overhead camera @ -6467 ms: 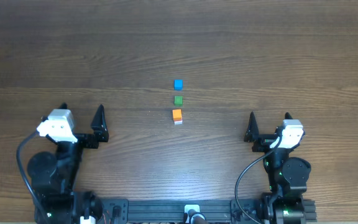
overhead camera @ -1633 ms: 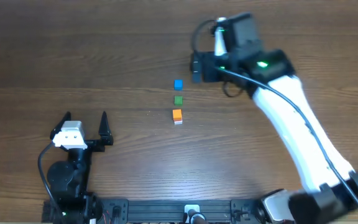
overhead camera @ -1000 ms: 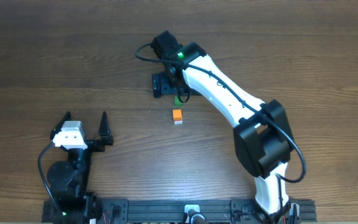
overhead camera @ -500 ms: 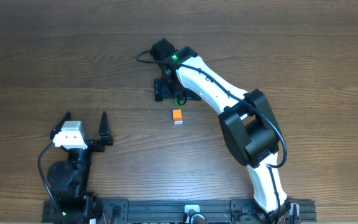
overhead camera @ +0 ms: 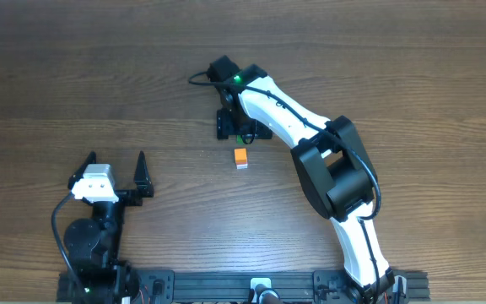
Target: Stack Cubes
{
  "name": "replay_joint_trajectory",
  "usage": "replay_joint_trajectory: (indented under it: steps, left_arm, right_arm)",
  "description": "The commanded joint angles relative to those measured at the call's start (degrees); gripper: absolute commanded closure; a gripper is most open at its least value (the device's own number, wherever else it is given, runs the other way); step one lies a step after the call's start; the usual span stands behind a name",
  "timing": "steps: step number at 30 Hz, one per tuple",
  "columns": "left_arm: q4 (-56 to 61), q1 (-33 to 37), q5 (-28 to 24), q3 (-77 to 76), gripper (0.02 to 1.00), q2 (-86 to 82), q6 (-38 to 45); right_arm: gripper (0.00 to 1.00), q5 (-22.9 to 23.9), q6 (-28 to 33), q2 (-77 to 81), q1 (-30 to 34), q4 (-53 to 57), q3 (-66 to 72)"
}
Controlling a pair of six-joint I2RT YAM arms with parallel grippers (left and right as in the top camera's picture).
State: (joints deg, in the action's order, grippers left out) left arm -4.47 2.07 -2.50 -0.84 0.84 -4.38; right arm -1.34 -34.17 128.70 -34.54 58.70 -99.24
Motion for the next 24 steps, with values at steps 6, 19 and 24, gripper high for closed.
replay_joint_trajectory:
  steps: [6,19,24]
  left_arm:
    - [0.2,0.3,0.5,0.5,0.018,-0.5,-0.8]
    - [0.2,0.3,0.5,0.5,0.018,-0.5,-0.8]
    - [0.2,0.3,0.5,0.5,0.018,-0.5,-0.8]
  right_arm:
    - [0.364,0.1,0.4,0.6,0.0,0.0,-1.2]
    - [0.663,-0.5,0.8,0.6,-0.4,0.0,-1.2]
    - [0.801,-0.7,0.8,0.6,-0.4,0.0,-1.2]
